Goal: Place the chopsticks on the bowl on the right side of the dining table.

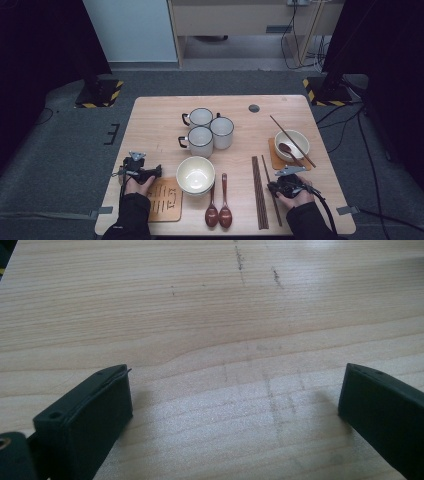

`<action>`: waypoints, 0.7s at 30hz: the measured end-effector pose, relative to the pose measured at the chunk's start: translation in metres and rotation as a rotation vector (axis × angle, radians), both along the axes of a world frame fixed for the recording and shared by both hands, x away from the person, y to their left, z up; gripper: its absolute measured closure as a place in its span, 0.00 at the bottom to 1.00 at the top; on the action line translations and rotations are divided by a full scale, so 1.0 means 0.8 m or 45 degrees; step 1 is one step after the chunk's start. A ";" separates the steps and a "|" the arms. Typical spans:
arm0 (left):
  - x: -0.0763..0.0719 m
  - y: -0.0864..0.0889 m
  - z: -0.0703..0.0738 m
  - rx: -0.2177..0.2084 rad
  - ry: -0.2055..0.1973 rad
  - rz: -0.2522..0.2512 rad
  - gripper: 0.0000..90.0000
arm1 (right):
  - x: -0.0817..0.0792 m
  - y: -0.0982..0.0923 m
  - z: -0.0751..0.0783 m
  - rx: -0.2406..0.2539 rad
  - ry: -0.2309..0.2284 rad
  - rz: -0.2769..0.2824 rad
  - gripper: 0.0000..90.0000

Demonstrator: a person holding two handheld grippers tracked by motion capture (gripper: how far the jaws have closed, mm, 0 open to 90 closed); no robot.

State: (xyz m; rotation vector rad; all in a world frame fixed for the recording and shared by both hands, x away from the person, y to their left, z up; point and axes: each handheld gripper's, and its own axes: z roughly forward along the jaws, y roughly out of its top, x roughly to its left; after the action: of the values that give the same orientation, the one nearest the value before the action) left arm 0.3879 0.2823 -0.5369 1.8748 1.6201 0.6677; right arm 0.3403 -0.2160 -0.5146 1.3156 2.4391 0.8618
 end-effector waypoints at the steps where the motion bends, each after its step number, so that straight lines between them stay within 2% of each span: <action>1: 0.000 0.000 0.000 0.000 0.000 0.000 0.00 | 0.000 -0.001 0.000 0.001 -0.003 -0.003 0.89; 15: 0.000 0.000 0.000 0.000 0.000 0.000 0.00 | 0.005 -0.022 0.001 -0.023 -0.002 -0.070 0.93; 21: 0.000 0.000 0.000 0.000 0.000 0.000 0.00 | 0.010 -0.031 0.002 -0.020 -0.018 -0.076 0.94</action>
State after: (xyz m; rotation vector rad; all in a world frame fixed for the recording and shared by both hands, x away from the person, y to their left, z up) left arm 0.3880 0.2823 -0.5370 1.8746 1.6201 0.6677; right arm 0.3482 -0.2407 -0.5133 1.3650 2.3785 0.8326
